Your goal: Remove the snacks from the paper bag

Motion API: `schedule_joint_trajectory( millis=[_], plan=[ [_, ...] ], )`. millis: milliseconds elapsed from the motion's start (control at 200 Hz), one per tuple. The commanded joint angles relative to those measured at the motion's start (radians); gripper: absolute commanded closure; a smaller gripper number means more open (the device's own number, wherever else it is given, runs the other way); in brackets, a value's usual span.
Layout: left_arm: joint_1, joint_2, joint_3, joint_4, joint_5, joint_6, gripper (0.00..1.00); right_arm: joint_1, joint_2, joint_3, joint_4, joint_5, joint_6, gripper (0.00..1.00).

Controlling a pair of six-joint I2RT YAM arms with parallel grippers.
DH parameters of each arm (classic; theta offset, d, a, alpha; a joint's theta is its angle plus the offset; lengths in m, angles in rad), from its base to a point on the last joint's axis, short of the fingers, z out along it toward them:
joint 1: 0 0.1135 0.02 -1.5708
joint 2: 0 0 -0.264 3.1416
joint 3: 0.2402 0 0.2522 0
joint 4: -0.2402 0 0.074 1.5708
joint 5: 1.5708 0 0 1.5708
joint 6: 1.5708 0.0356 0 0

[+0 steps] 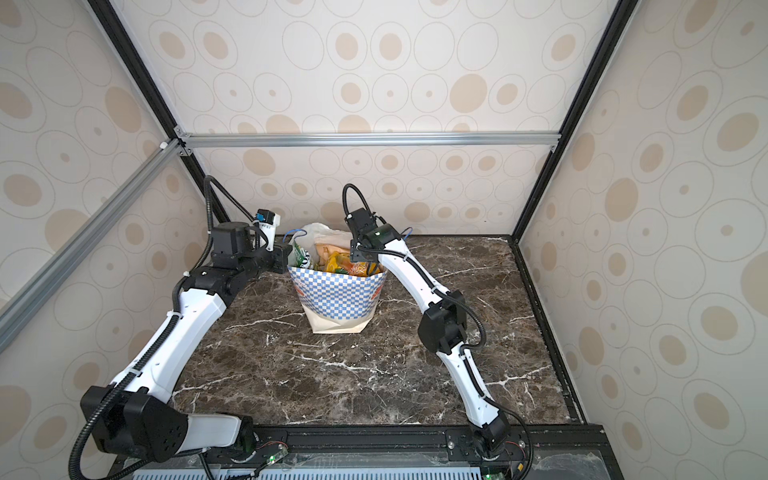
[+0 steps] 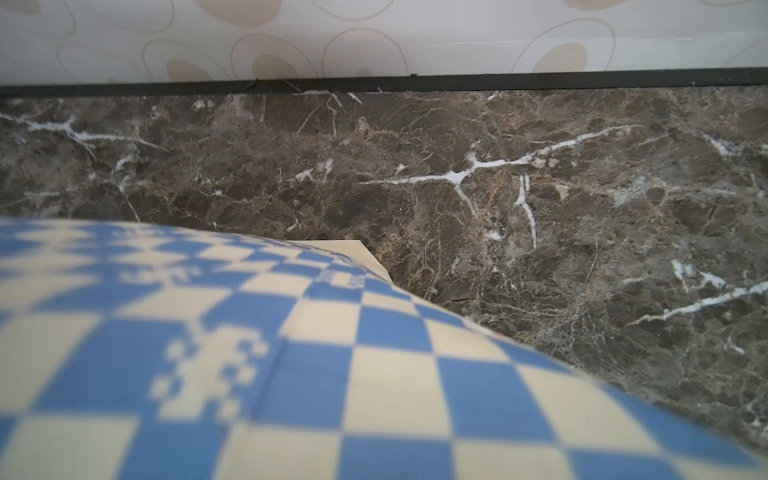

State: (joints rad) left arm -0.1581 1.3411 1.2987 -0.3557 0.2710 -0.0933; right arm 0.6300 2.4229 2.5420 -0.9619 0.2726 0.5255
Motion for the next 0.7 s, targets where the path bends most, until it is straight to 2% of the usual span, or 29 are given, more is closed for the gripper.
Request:
schedule_joint_trajectory(
  millis=[0, 160, 255, 490, 695],
  plan=[
    [0.000, -0.036, -0.008, 0.023, 0.011, -0.025, 1.00, 0.007, 0.031, -0.006, 0.004, -0.026, 0.019, 0.50],
    [0.000, -0.049, -0.022, 0.036, 0.009, -0.053, 0.99, 0.007, -0.010, -0.019, 0.013, -0.058, 0.004, 0.87],
    [0.000, -0.059, -0.030, 0.051, 0.015, -0.065, 0.94, 0.011, -0.061, -0.051, 0.037, -0.087, -0.010, 1.00],
    [0.000, -0.083, -0.038, 0.070, 0.028, -0.082, 0.63, 0.024, -0.167, -0.084, 0.090, -0.115, -0.013, 1.00],
    [0.000, -0.144, -0.041, 0.055, 0.029, -0.086, 0.47, 0.032, -0.223, -0.083, 0.121, -0.138, -0.008, 1.00]
  ],
)
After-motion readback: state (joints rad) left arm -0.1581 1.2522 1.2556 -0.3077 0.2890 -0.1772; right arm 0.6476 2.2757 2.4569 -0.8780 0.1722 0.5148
